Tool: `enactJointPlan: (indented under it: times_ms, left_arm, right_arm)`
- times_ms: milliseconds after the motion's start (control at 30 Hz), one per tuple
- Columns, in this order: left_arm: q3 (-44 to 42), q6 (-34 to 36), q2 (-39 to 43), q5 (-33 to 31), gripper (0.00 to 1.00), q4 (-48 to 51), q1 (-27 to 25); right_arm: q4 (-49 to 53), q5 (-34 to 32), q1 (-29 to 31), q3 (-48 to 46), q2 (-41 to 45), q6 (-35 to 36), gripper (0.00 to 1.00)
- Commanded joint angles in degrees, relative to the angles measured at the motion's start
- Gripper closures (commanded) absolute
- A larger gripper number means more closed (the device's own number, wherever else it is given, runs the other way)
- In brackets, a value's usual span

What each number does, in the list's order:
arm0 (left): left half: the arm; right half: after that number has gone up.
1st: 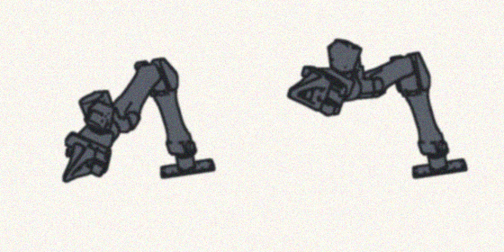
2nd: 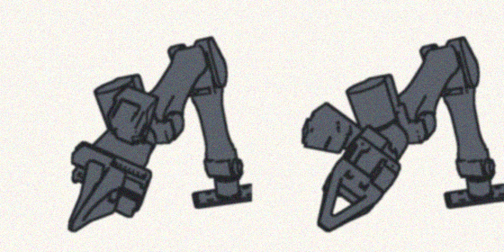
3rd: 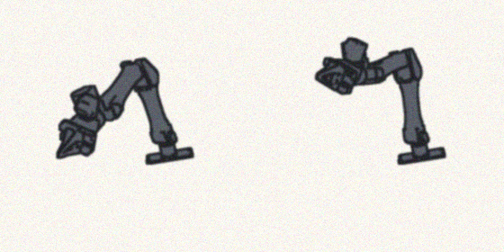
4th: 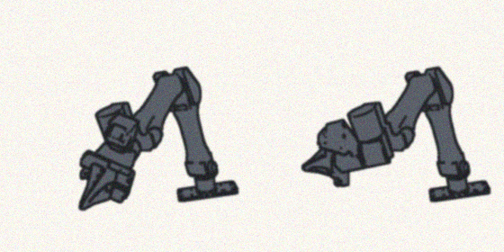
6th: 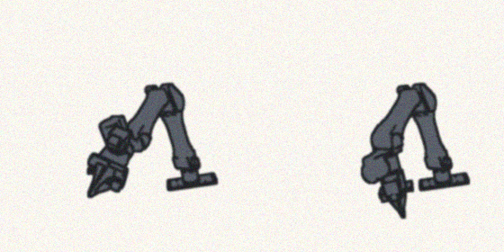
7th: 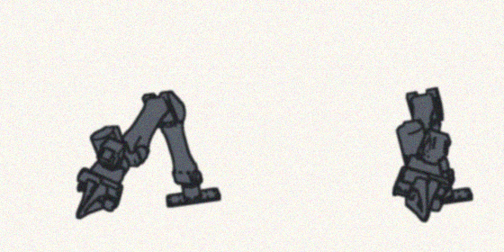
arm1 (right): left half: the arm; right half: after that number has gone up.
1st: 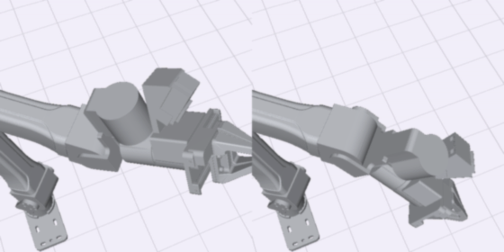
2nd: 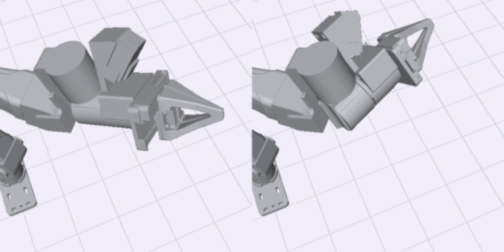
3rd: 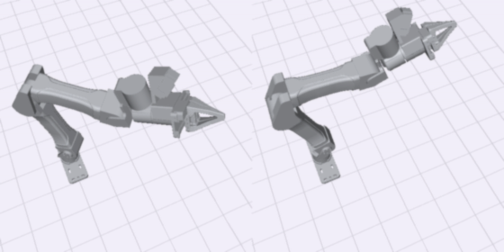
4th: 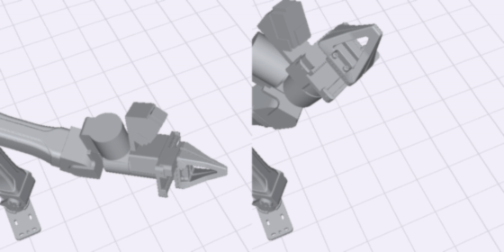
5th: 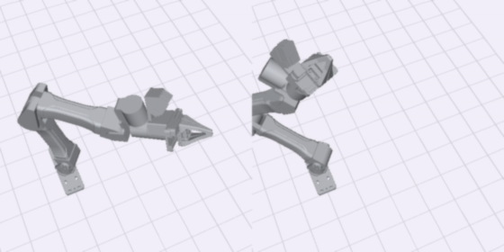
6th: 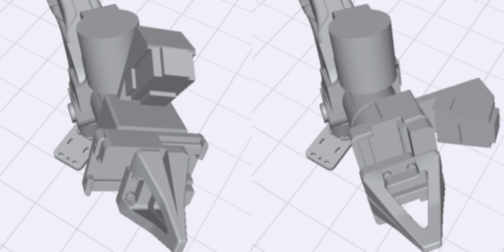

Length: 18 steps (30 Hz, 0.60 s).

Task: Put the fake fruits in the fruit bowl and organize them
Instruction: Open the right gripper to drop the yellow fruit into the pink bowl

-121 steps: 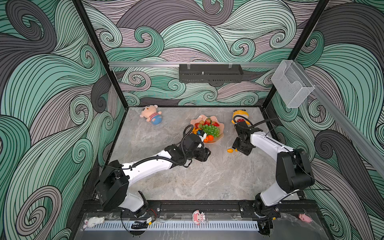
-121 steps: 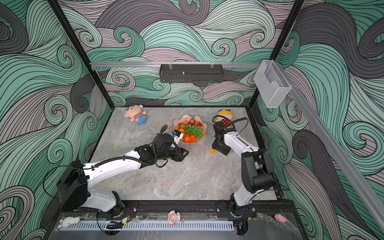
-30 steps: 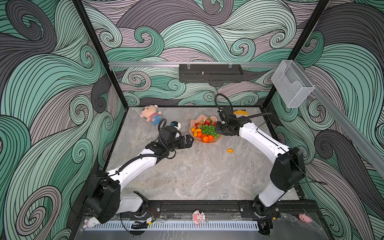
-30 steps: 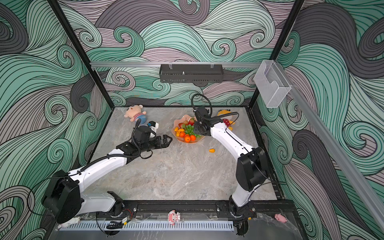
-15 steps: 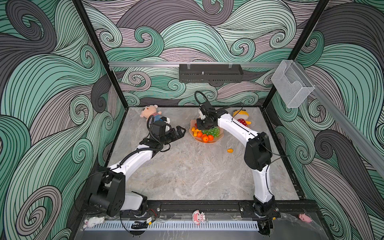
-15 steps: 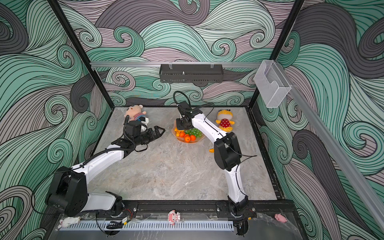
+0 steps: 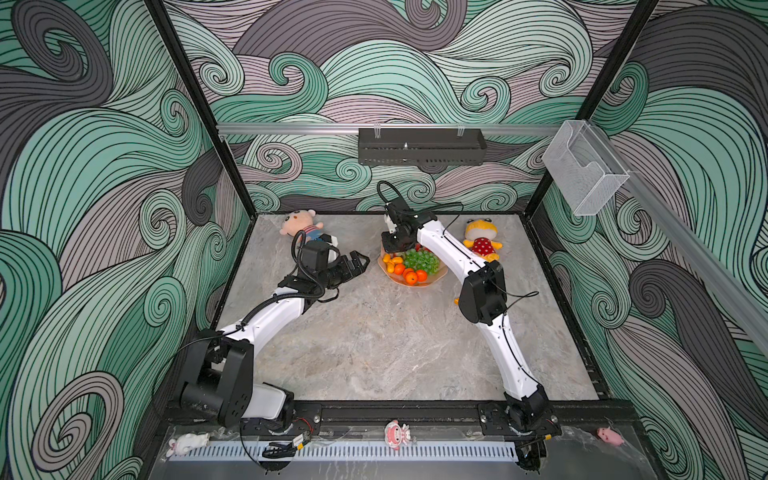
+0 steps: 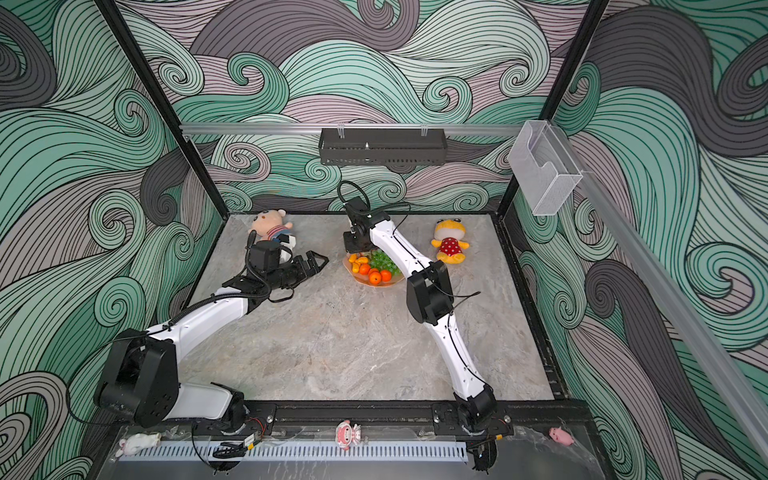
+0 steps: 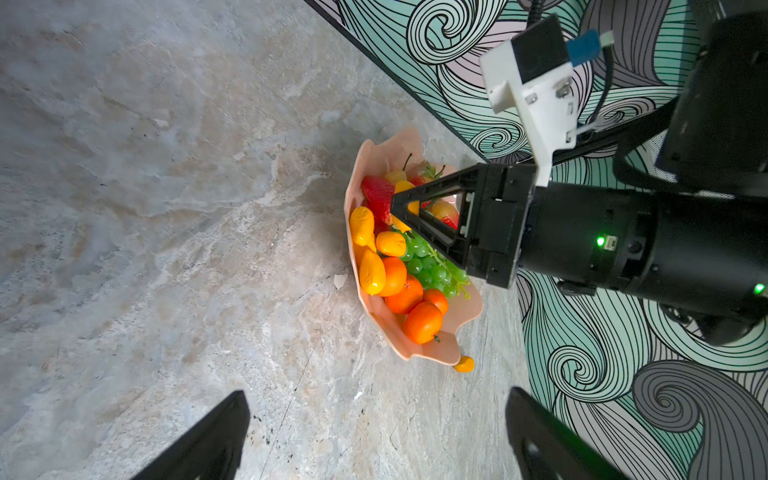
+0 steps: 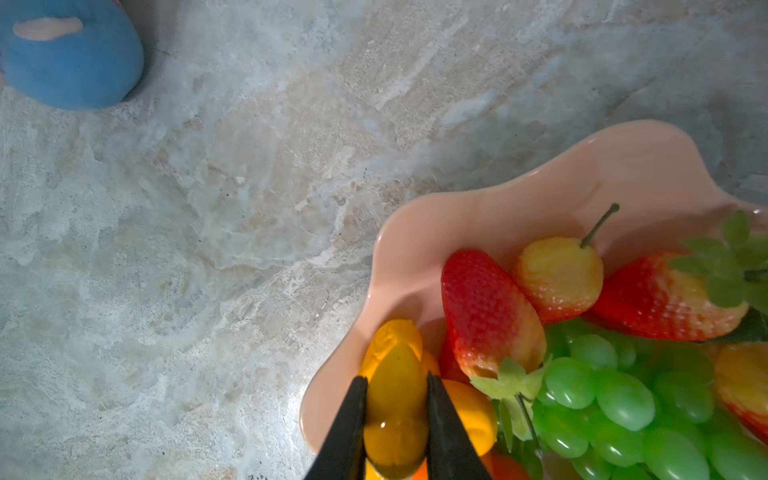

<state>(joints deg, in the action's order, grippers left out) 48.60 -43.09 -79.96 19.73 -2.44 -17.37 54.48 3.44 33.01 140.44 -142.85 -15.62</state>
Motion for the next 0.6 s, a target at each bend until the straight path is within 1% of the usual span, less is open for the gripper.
enactJointPlan:
  times_ms: [0,133,300,567]
  left_arm:
    - [2.20,0.72,-0.63,0.71,0.01,-0.46,0.31]
    - [2.20,0.68,-0.81,0.84,0.01,-0.72,0.32]
    - [2.29,0.99,-0.98,0.93,0.01,-0.72,0.40]
    - [2.21,0.86,-1.16,1.19,0.01,-1.14,0.51]
  right_arm:
    - [2.97,0.75,-0.38,4.27,-2.60,0.15,0.78]
    - [3.36,1.65,-0.93,7.67,-5.06,-0.48,0.76]
    - [3.38,1.99,-1.36,9.06,-6.50,-0.69,0.74]
    - [3.39,2.60,-1.82,10.42,-6.75,-0.91,0.64]
